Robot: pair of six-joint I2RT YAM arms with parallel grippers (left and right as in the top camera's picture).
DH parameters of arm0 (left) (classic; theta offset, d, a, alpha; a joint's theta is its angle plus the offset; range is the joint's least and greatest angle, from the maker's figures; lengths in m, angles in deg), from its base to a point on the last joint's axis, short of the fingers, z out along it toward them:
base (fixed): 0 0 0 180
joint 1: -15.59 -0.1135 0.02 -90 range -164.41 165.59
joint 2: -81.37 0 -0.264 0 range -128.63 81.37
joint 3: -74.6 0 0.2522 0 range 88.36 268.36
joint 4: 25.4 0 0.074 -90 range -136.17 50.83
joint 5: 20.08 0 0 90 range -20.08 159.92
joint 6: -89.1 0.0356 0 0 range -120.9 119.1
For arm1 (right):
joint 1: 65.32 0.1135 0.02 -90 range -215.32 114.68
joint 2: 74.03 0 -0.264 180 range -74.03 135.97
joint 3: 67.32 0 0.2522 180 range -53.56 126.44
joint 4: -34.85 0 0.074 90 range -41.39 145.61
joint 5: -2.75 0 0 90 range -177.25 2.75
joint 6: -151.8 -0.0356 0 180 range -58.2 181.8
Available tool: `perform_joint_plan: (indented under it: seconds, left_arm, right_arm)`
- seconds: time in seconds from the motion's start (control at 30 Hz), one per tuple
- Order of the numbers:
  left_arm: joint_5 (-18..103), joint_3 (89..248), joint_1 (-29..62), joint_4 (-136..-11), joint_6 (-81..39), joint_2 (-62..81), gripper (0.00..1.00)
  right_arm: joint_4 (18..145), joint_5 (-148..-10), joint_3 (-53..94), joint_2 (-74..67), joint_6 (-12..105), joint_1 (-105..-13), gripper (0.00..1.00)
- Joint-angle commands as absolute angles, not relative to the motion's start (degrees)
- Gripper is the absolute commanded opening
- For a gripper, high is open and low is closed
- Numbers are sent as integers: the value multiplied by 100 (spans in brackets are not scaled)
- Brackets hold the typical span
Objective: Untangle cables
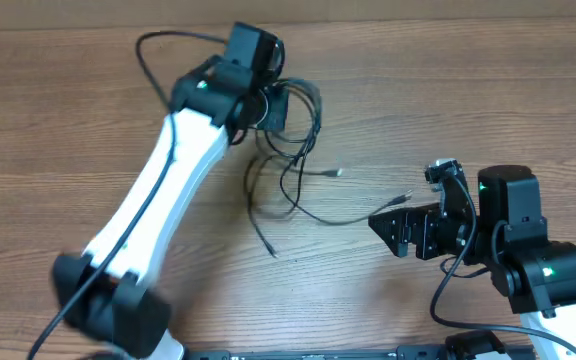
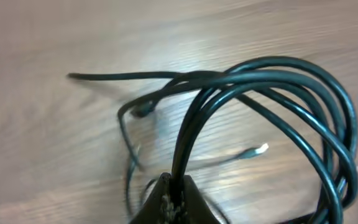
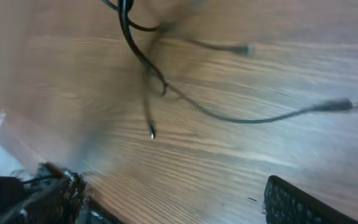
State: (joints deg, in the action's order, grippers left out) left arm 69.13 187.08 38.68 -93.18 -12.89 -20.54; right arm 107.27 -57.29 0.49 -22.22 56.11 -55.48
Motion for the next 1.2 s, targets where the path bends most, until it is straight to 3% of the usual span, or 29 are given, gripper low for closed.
perform_joint_plan:
  seconds: [0.0,0.3,0.53,0.77,1.17]
  left_arm:
    - [6281,18754,3862,-9397,29,-1282,4]
    - [5711,18754,4015,-9935,-343,-813,4]
    - [5651,18754,4828,-9808,-682,-813,4]
    - [5555,18754,5022,-9701,-1232,-813,4]
    - [5481,18754,5648,-9742,-620,-813,4]
  right_arm:
    - [10408,-4802,108,-2252,5784,-5541,88]
    - [10276,-4453,1058,-2252,5736,-5541,85]
    - [10294,-4450,1061,-2252,5738,-5541,82]
    - [10324,-4903,1058,-2252,5742,-5541,80]
    - [9970,-5019,1058,-2250,6428,-5541,79]
